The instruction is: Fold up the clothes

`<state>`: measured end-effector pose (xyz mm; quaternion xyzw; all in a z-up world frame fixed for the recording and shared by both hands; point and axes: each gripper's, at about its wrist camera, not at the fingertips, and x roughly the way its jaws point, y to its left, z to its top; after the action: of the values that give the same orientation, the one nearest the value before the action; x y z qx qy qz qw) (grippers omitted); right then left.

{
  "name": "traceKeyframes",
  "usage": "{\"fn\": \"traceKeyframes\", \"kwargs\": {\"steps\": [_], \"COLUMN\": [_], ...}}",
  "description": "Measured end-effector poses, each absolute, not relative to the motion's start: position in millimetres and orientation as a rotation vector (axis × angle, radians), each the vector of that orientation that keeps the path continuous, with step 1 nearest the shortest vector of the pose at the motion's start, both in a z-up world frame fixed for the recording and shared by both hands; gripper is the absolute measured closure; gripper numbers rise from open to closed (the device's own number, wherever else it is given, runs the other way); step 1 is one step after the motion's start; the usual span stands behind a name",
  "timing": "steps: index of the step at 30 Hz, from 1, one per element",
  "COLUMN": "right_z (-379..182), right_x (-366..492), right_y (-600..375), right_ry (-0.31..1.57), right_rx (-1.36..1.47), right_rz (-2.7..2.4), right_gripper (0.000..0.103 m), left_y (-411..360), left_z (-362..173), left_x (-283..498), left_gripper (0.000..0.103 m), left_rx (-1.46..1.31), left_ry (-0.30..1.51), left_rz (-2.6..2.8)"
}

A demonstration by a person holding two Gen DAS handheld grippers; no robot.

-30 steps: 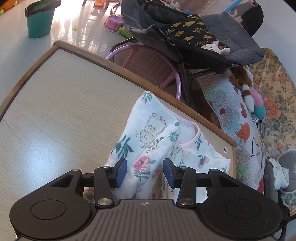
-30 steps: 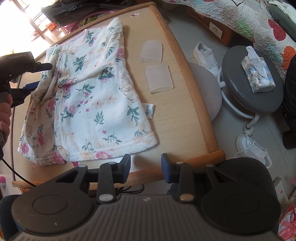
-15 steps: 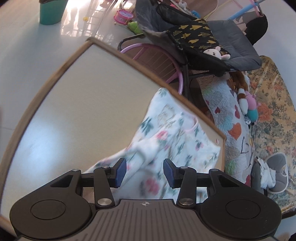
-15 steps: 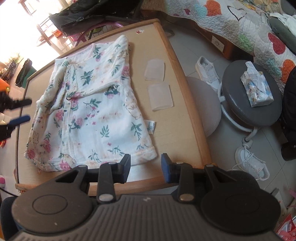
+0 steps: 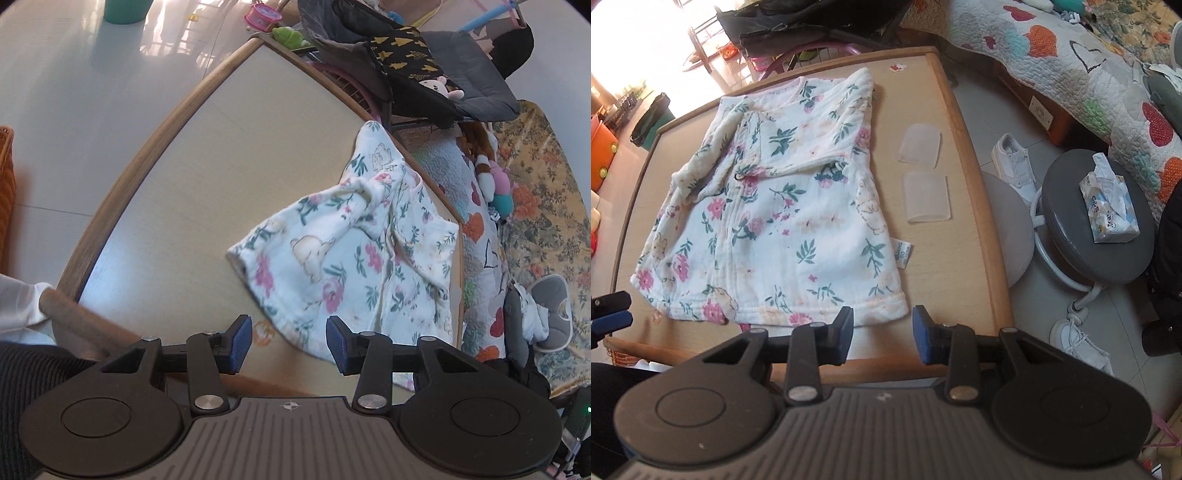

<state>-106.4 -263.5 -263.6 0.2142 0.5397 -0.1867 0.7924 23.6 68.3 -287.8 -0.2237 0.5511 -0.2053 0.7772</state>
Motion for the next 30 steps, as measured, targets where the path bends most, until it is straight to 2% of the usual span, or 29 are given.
{"fn": "traceKeyframes", "kwargs": {"steps": [7, 13, 20, 30], "right_z": [-267, -257, -257, -282], "right_x": [-90, -56, 3, 37], "right_y": [-268, -290, -313, -320], "right_ry": [1.199, 1.139, 1.081, 1.148], "right_rx": [0.437, 0.438, 0.418, 0.383], "right_rz": [-0.372, -0.405, -0.421, -0.446], "right_gripper": [0.068, 0.069, 0.075, 0.081], "left_y": [71, 71, 72, 73], "left_z": [-302, -304, -309, -310], "left_x": [16, 16, 16, 17], "left_gripper": [0.057, 0.057, 0.052, 0.049], "left_rx": [-0.425, -0.426, -0.466, -0.475], "left_ry": [1.189, 1.172, 1.160, 1.145], "left_rz": [-0.489, -0.531, -0.557, -0.535]}}
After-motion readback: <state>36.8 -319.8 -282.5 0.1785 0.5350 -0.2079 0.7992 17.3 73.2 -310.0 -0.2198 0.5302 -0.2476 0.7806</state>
